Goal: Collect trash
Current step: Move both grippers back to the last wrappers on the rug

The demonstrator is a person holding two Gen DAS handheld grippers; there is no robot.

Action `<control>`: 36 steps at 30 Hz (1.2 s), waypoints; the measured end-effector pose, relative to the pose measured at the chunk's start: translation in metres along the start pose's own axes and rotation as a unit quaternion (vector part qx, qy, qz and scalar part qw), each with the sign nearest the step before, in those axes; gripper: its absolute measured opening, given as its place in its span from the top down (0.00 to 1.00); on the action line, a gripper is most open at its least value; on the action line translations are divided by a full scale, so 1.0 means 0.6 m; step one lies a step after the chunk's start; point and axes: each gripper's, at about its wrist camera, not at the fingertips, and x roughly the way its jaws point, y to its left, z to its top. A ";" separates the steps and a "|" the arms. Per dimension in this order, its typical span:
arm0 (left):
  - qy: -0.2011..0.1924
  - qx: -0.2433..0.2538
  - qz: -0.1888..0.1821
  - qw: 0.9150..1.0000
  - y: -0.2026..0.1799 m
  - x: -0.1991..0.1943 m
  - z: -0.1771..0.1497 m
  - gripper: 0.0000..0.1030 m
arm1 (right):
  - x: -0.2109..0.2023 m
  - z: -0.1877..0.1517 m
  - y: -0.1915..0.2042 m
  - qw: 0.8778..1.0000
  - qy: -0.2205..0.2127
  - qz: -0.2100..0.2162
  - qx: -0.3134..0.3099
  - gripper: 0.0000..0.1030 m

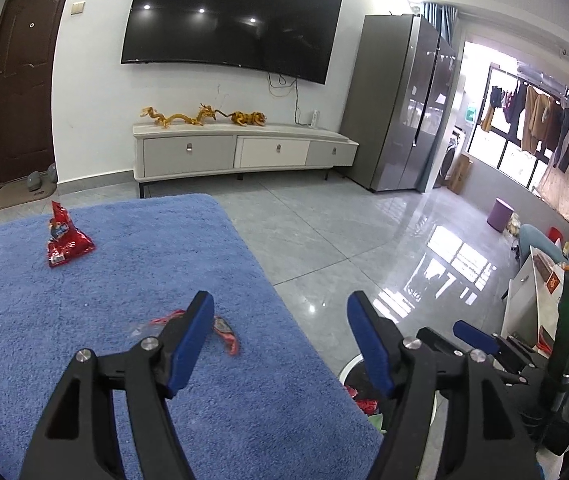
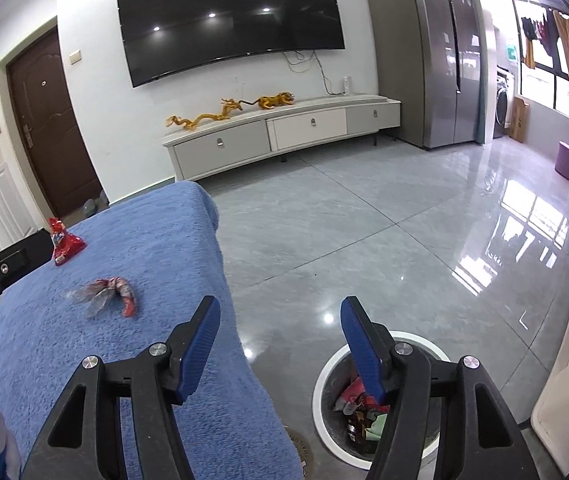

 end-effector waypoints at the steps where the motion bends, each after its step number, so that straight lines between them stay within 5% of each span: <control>1: -0.002 -0.001 0.001 1.000 0.002 -0.003 0.001 0.34 | -0.001 0.000 0.003 1.000 0.000 0.000 -0.003 0.41; 21: 0.003 -0.025 0.008 1.000 0.057 -0.002 -0.004 0.33 | 0.019 -0.007 0.050 0.999 0.019 0.007 -0.041 0.39; 36: 0.048 -0.080 0.079 0.992 0.235 0.055 -0.042 0.33 | 0.093 -0.007 0.130 0.993 0.066 0.054 -0.080 0.36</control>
